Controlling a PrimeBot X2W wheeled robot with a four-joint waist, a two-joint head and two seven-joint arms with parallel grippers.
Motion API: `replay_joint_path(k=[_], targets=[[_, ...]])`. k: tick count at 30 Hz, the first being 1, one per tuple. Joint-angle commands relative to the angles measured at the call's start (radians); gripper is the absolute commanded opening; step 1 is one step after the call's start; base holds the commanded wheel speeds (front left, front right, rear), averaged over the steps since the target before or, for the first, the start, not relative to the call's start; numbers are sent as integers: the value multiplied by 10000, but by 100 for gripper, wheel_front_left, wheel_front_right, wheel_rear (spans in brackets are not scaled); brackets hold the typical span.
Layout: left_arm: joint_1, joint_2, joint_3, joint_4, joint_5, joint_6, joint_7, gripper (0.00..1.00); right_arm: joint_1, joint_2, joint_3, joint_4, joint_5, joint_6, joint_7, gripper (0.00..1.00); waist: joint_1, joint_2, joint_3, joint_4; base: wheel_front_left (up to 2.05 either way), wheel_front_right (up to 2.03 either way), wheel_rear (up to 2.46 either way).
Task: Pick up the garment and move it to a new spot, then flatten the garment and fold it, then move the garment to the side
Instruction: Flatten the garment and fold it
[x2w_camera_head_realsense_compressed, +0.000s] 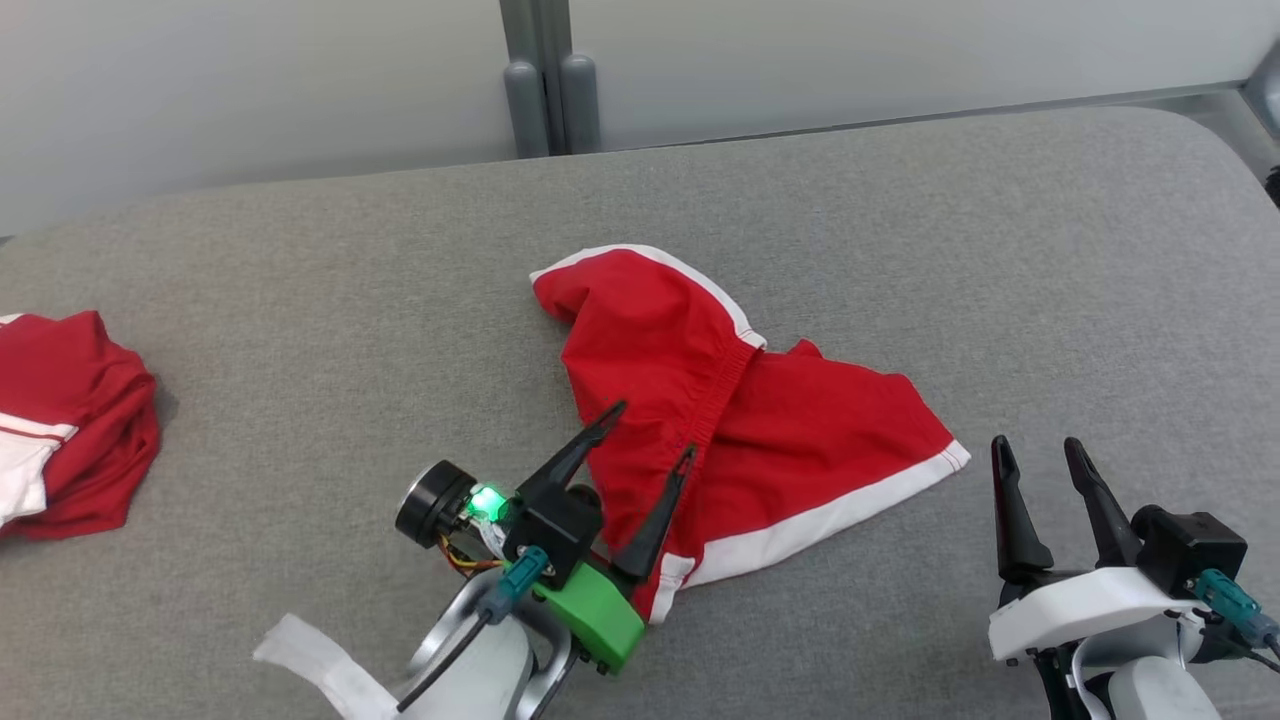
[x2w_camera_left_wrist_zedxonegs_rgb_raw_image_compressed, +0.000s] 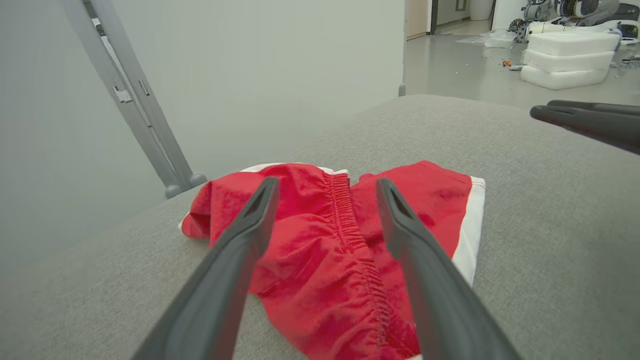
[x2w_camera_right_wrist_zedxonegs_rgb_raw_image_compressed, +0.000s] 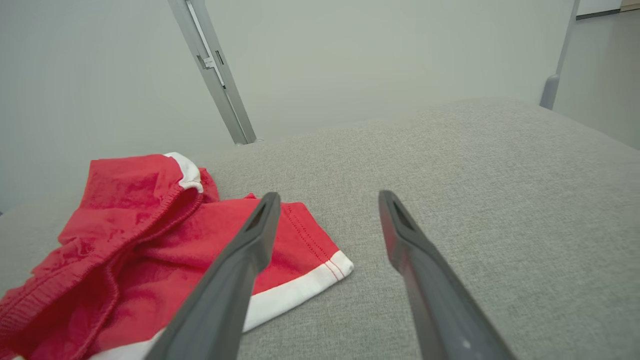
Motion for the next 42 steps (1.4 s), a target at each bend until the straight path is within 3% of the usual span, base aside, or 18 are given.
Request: replay_joint_path(k=[1,5,15,16,17,18,23,29,34,35,36,37,38,42], targets=[[-253,124,-131,170,-74,-15,-5,100,-99,23,-21,-29,70,-10,-30,100,0,-1,171,-294,0,0,0],[-603,227,-784,908,-147,-17,-6,100,-159,72,-93,-41,68,-10,-30,100,0,-1,366,-583,0,0,0],[-1108,237,-1126,2747,-184,-17,-6,100,-329,141,-193,-105,119,-10,-31,100,0,-1,643,-888,0,0,0],[-1137,221,-1096,2836,-236,-17,-5,84,-337,138,-215,-113,119,-10,-31,100,0,-1,649,-877,0,0,0],[-1183,200,-1069,2924,-278,1,-6,20,-332,138,-253,-124,113,-10,-31,100,0,-1,647,-847,0,0,0],[-1211,187,-1048,2975,-309,13,-6,0,-321,139,-279,-135,100,-10,-30,100,0,-1,640,-813,0,0,0],[-1302,138,-786,2839,-585,103,-6,0,-293,152,-266,-206,11,-10,-31,100,0,-1,578,-545,0,0,0],[-604,214,378,1645,-1433,268,-6,0,-129,140,-234,-123,28,-10,-31,100,0,-1,446,120,0,0,0],[250,382,1091,1424,-1706,400,-6,0,-123,84,-158,-26,27,-10,-30,100,0,-1,347,503,0,0,0],[425,394,1236,1428,-1766,437,-5,7,-129,67,-140,13,47,-10,-31,100,0,-1,318,570,0,0,0],[583,389,1371,1412,-1810,461,-5,35,-124,65,-126,35,50,-10,-31,100,0,-1,295,613,0,0,0],[785,375,1531,1409,-1854,510,-5,71,-105,61,-119,55,52,-10,-30,100,0,-1,263,668,0,0,0],[939,369,1634,1426,-1882,548,-5,100,-90,48,-96,82,57,-10,-31,100,0,-1,237,699,0,0,0],[1388,311,1999,1417,-1777,668,-6,100,7,24,-74,155,31,-10,-31,100,0,-1,87,836,0,0,0]])
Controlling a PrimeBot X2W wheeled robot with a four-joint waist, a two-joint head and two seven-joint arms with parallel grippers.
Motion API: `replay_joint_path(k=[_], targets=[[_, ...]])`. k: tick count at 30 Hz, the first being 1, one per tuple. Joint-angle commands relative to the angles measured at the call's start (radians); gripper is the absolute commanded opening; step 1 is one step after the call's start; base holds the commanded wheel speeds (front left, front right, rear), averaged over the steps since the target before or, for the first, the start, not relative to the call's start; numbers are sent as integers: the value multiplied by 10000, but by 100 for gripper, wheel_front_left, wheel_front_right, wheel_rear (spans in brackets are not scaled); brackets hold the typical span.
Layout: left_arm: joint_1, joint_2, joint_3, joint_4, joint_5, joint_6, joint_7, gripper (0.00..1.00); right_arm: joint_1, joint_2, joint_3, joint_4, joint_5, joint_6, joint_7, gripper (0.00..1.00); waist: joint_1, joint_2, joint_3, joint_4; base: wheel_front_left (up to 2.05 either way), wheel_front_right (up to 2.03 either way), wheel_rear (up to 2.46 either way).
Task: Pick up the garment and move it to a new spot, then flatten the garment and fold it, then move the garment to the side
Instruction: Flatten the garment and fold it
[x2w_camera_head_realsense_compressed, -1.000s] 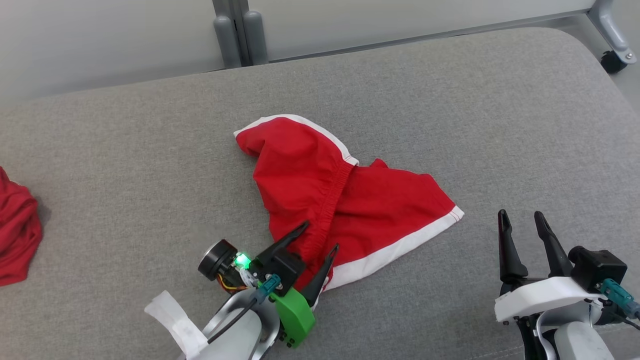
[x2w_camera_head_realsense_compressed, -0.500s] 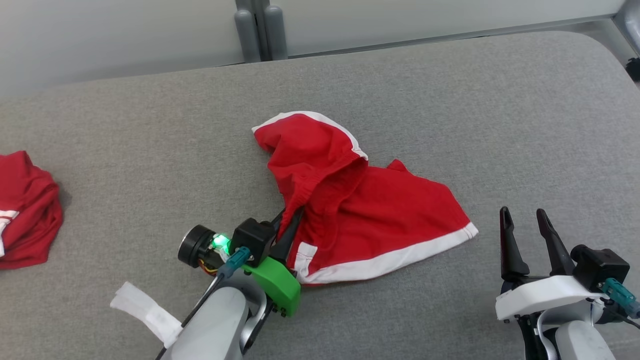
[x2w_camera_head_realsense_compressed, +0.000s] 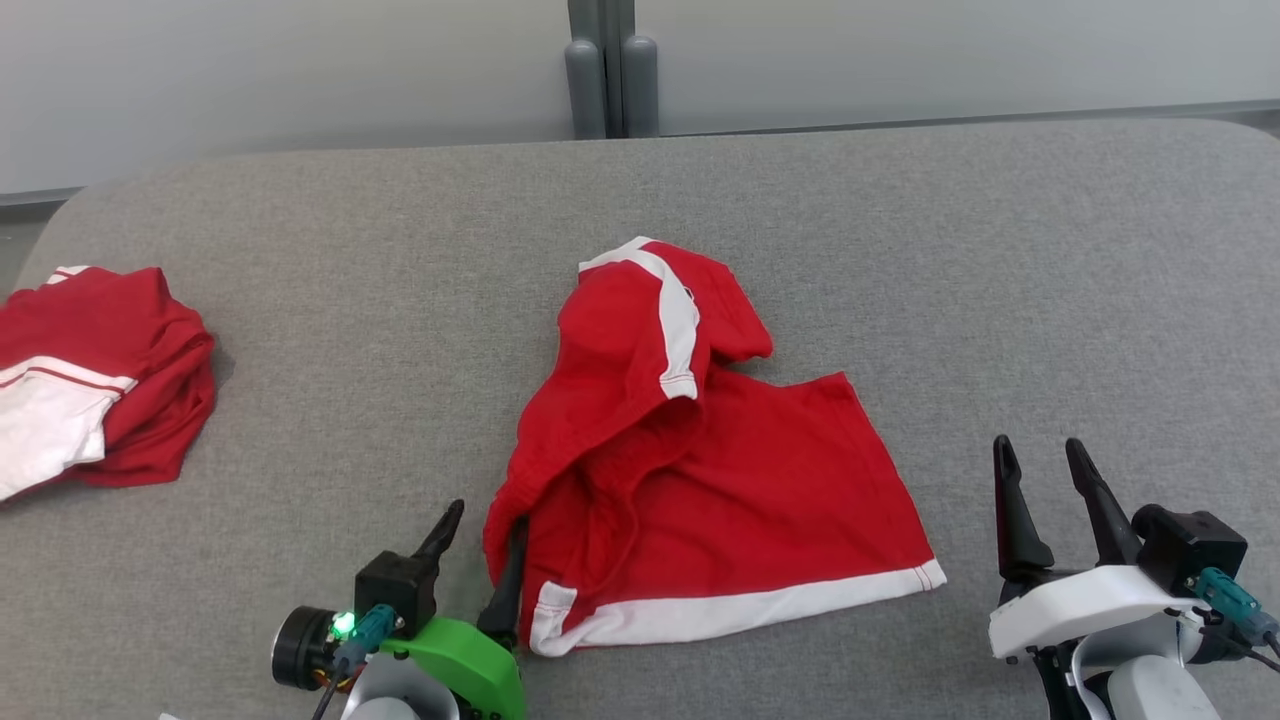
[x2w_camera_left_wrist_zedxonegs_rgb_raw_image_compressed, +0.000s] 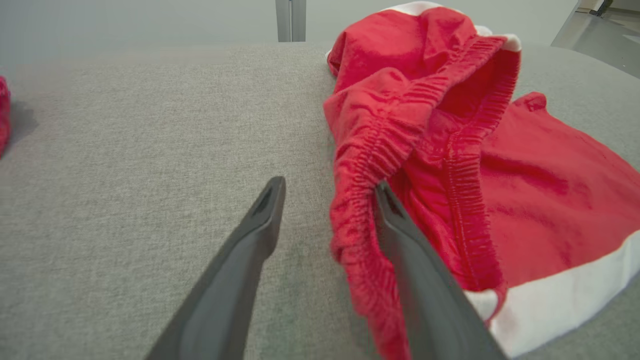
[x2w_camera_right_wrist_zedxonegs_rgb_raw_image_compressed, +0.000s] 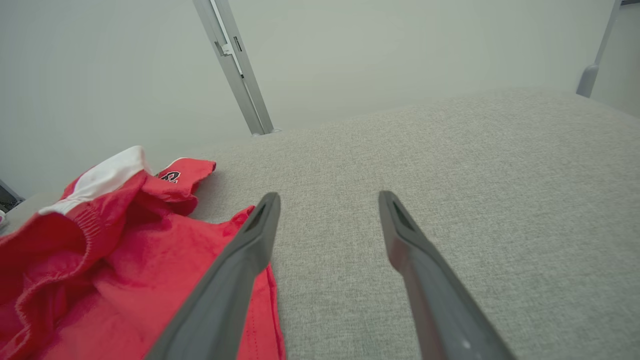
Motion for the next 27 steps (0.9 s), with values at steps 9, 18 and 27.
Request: replay_joint_path(k=[9,18,27], targets=[[602,-59,893,-1233,508,100,-6,100,237,-131,152,-2,4,-10,-33,100,0,0,-491,249,0,0,0],[1141,55,2295,-2846,985,389,-8,100,445,-219,466,-261,-40,-10,-33,100,0,0,-756,166,0,0,0],[1800,195,3306,-3565,1388,402,-6,100,880,-295,825,-786,-118,-10,-32,100,0,0,-946,112,0,0,0]])
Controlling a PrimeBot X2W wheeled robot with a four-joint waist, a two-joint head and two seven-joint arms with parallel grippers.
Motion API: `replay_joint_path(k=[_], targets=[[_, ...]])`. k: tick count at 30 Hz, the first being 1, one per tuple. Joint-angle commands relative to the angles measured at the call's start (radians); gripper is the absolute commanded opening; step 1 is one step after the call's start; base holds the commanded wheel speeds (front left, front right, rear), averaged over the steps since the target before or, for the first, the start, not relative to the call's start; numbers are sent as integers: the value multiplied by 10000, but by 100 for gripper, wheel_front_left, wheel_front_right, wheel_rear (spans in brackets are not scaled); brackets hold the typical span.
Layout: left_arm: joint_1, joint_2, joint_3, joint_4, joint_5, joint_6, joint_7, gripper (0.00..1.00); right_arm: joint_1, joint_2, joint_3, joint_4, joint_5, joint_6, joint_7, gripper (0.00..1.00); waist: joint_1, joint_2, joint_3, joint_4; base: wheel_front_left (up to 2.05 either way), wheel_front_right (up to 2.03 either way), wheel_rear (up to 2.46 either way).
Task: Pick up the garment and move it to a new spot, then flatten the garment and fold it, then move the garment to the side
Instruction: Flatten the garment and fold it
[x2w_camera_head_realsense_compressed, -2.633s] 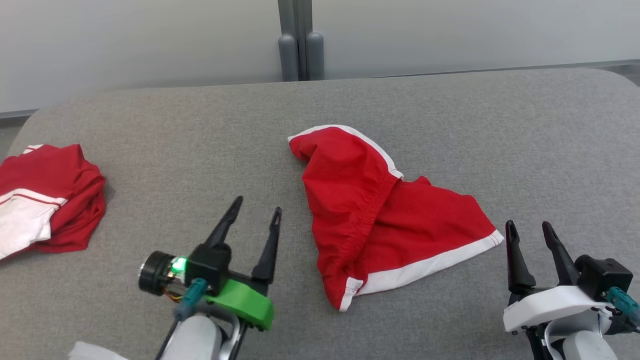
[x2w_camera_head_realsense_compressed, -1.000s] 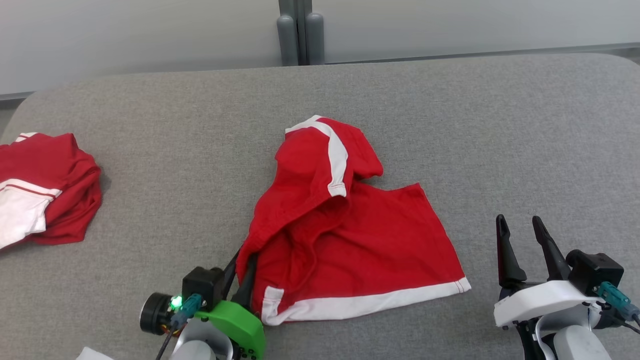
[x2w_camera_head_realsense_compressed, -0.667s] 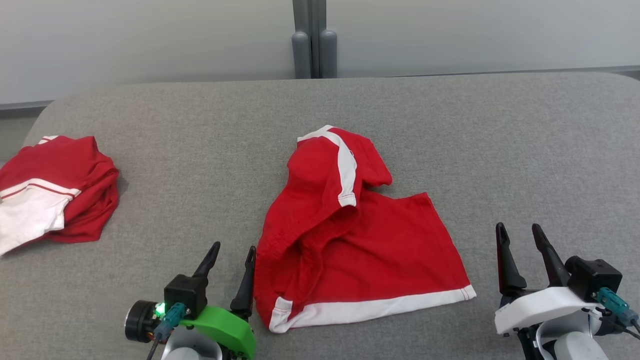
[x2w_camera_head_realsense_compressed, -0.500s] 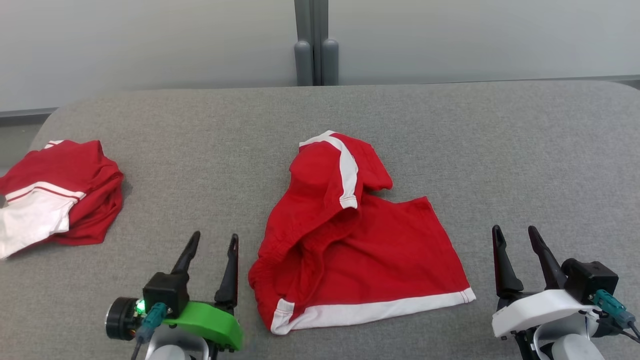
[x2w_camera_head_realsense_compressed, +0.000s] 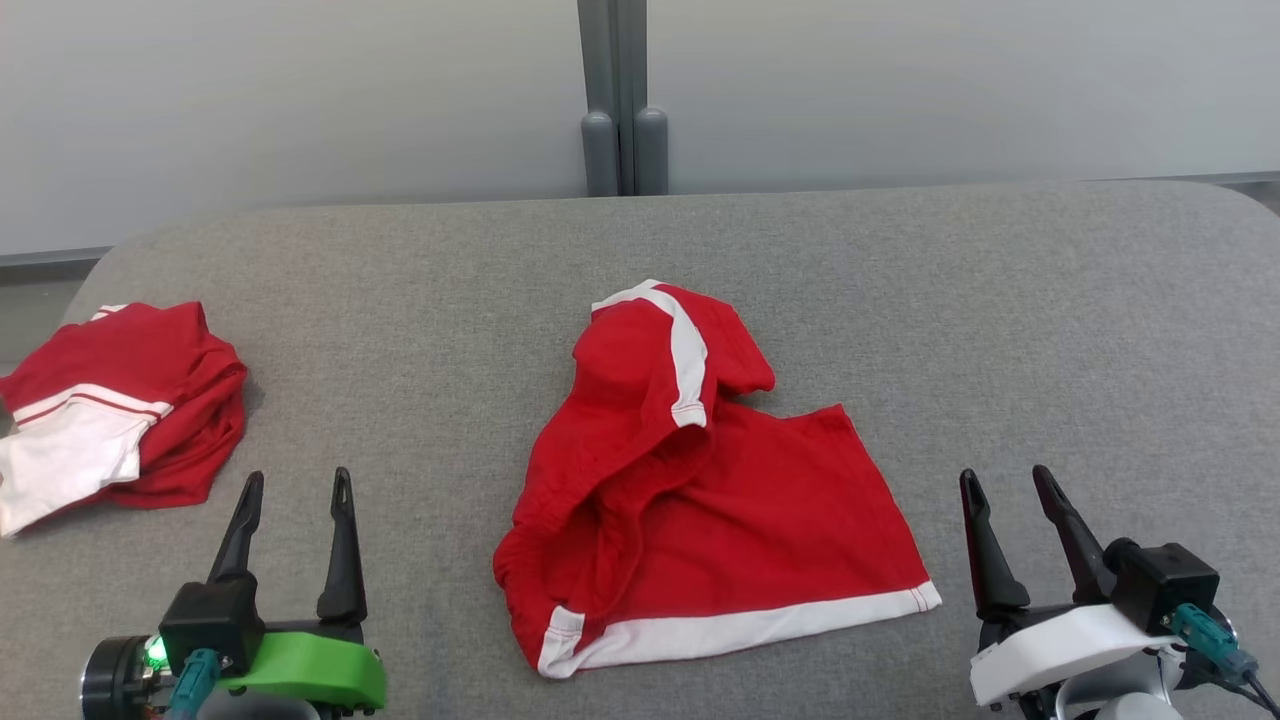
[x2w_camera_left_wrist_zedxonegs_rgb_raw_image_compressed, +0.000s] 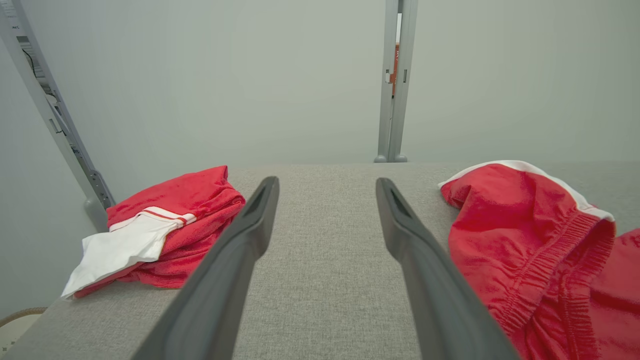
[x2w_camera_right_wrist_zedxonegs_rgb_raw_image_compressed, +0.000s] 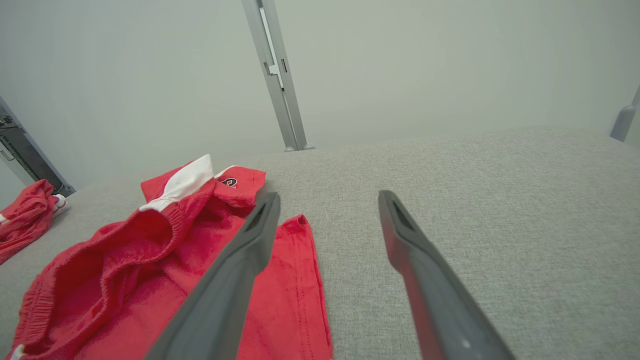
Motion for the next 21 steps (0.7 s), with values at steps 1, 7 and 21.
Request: replay_joint_path(k=[1,7,21], targets=[[252,86,141,-75,95,-51,-4,100,213,-36,46,-112,-75,-10,-32,100,0,0,-58,-3,0,0,0],[701,94,326,-78,315,-171,-4,100,612,16,119,-446,-281,-10,-32,100,0,0,-216,-51,0,0,0],[932,-62,459,54,502,-251,-4,100,1217,69,6,-986,-825,-10,-30,100,0,0,-375,-174,0,0,0]])
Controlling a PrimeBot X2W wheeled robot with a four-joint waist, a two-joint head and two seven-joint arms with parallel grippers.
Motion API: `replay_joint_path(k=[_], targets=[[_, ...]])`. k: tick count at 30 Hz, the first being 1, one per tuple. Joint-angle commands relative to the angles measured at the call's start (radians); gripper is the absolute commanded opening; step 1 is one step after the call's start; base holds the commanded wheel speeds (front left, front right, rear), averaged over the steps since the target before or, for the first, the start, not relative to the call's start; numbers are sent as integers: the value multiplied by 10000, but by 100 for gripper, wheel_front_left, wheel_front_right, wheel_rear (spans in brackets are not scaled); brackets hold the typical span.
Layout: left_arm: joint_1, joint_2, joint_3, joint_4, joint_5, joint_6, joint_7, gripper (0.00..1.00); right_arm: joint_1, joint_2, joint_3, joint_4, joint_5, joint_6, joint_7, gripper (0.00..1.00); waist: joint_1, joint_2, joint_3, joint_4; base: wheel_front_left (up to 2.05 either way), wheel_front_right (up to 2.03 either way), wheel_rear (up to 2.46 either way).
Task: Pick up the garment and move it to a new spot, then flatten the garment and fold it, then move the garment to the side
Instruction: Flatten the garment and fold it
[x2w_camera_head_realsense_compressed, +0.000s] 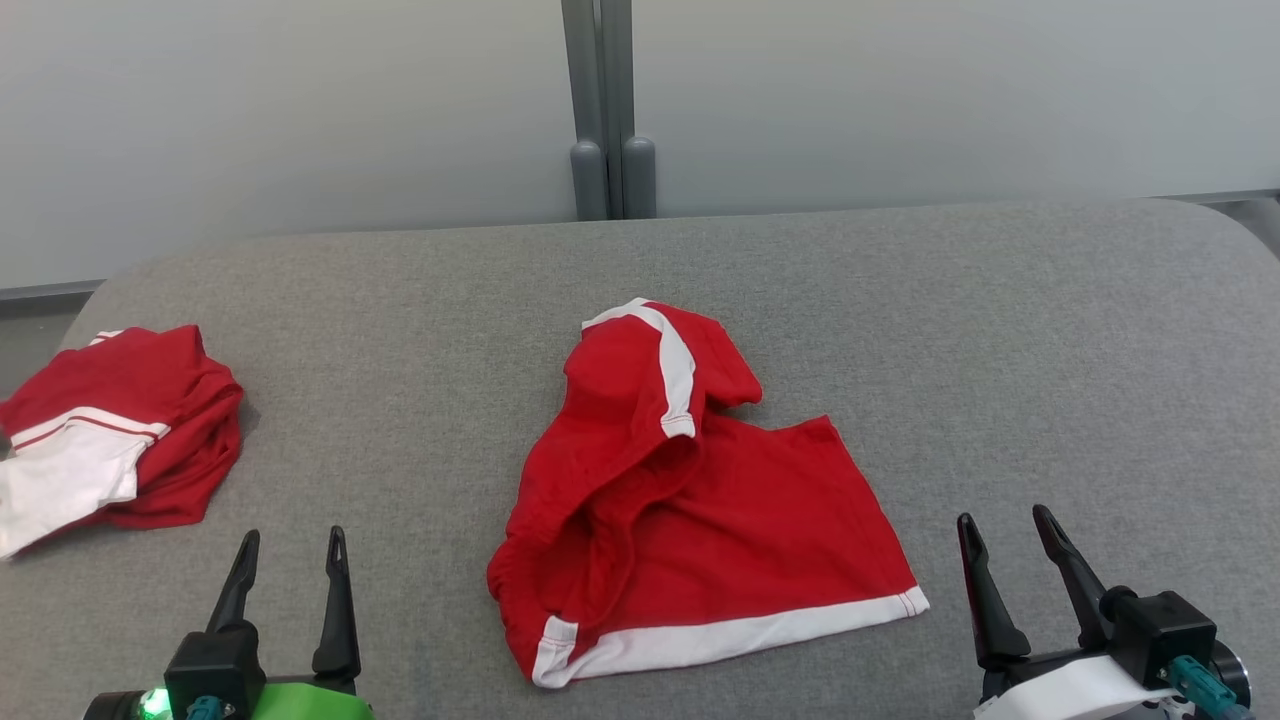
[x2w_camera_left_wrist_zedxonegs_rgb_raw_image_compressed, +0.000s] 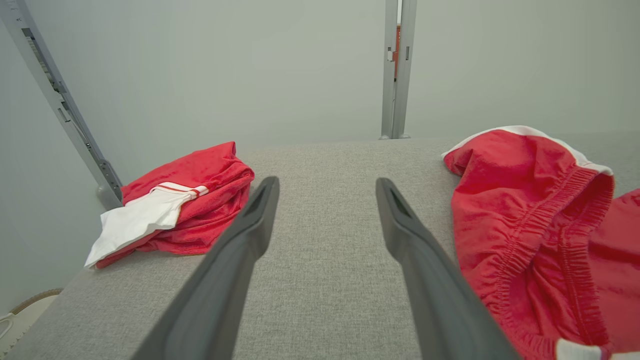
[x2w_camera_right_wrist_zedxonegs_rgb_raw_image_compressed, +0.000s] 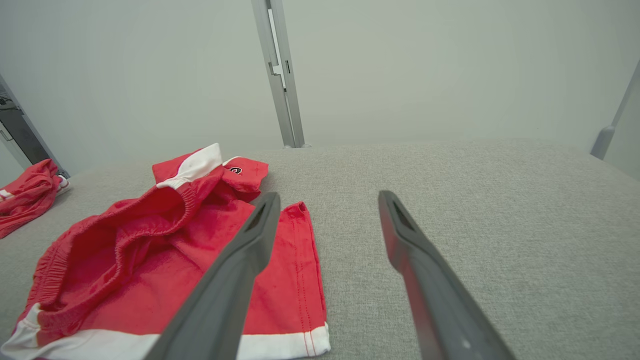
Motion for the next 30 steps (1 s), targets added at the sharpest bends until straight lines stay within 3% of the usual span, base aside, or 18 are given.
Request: replay_joint_path(k=[1,30], targets=[[63,5,32,20,28,-36,-4,100,88,-10,-7,-55,-50,-10,-33,100,0,0,-1,2,0,0,0],[-127,-80,1,275,222,-245,-4,100,-34,39,-4,239,-97,-10,-32,100,0,0,-7,-53,0,0,0]])
